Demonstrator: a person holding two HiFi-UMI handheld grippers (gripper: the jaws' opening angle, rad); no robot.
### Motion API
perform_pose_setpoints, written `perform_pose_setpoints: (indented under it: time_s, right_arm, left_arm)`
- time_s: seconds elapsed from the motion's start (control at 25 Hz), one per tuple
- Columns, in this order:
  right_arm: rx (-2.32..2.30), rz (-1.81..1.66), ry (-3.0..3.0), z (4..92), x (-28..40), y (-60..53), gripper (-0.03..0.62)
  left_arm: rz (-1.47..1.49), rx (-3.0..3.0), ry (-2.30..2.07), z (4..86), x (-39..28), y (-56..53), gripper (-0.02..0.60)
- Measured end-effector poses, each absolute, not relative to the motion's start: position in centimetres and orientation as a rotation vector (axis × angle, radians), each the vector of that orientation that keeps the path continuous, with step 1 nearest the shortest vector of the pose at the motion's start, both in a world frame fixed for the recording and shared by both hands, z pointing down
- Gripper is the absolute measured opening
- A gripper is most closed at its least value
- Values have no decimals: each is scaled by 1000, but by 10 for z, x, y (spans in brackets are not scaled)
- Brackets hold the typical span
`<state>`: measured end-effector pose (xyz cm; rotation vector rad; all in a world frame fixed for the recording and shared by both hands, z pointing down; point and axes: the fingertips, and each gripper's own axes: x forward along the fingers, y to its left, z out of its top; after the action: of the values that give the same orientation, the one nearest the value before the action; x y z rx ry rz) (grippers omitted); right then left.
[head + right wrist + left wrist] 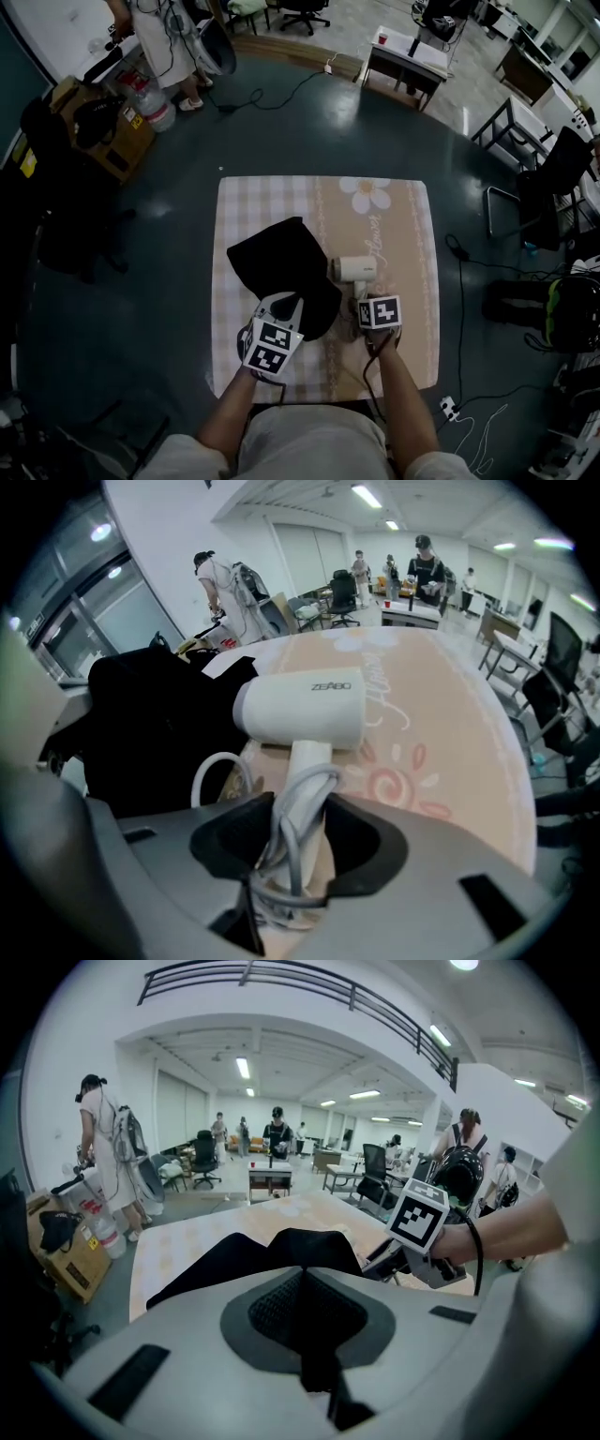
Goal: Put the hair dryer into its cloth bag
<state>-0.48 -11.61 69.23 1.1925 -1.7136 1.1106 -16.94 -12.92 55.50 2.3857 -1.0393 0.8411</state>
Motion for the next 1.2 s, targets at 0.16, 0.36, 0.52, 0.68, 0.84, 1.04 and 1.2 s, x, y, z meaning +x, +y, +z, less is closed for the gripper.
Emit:
perform_pose_setpoints:
  time_s: [0.16,0.36,0.52,0.68,0.84,1.04,1.2]
  right_arm:
    - [1101,1079,-1735,693,0,-105,179]
    - [988,1015,-1760,690,16,-76,178]
    - [929,981,-1771,688,37,-43,178]
    - [840,920,-1792,688,56,-16,179]
    - [780,851,-1813,688,67,-1,179]
    - [826,851,-1695,697,71,1,212]
    - [836,805,-1631,711,65,-3,236]
  left_arm:
    - [882,2371,-1033,561,-160,-116,15]
    - [924,2373,-1030,561,-148,-107,15]
    - [943,2368,-1019,566,-139,-100,15]
    - [952,2376,-988,567,-124,-91,15]
    - [972,2367,-959,573,-113,-79,15]
    - [996,2353,-955,580,-104,-74,15]
    - [1006,2342,-963,586,-102,-72,15]
